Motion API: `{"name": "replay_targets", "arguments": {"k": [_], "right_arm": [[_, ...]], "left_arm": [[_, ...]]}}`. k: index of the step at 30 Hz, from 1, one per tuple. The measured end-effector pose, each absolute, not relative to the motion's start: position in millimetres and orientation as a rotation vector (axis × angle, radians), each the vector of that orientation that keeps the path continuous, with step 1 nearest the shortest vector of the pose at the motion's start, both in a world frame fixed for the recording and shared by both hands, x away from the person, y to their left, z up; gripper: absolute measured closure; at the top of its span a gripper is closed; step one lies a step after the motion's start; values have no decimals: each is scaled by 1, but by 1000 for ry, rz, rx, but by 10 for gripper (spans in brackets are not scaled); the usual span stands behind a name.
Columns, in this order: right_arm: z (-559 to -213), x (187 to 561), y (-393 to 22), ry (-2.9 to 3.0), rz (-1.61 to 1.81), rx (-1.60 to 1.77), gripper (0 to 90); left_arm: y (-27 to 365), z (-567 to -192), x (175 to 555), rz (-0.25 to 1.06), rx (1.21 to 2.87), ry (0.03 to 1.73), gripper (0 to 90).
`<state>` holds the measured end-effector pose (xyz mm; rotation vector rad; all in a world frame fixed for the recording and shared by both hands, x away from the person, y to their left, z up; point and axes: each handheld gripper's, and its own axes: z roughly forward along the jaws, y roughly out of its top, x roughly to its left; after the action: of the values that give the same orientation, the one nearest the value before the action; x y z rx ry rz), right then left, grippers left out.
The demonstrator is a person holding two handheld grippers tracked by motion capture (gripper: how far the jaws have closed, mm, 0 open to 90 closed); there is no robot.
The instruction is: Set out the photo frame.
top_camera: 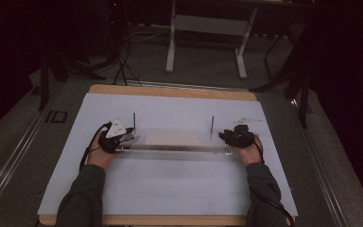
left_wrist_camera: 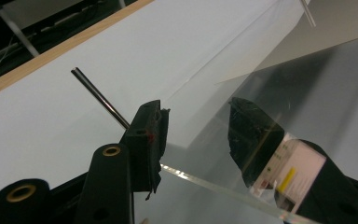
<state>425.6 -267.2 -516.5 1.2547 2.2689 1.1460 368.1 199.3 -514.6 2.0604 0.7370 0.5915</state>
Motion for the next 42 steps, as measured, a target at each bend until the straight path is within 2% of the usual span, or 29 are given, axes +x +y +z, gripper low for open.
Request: {"name": "replay_targets", "arguments": {"k": [9, 17, 26, 29, 36, 42], "right_arm": [[-526, 414, -266, 2344, 1124, 1149, 631], [-524, 408, -257, 2388, 1163, 996, 544], [-515, 405, -247, 2338, 1267, 861, 369], [-514, 405, -242, 2352, 1269, 818, 339], [-516, 406, -234, 2356, 1297, 755, 364], [-515, 408, -237, 2346, 1343, 785, 427]], "left_arm": [[199, -514, 369, 585, 2055, 742, 535], [199, -514, 369, 582, 2056, 743, 535], [200, -514, 370, 580, 2057, 741, 535], [200, -513, 370, 577, 2061, 741, 535], [200, -513, 371, 569, 2059, 743, 535], [201, -511, 373, 558, 2055, 750, 535]]}}
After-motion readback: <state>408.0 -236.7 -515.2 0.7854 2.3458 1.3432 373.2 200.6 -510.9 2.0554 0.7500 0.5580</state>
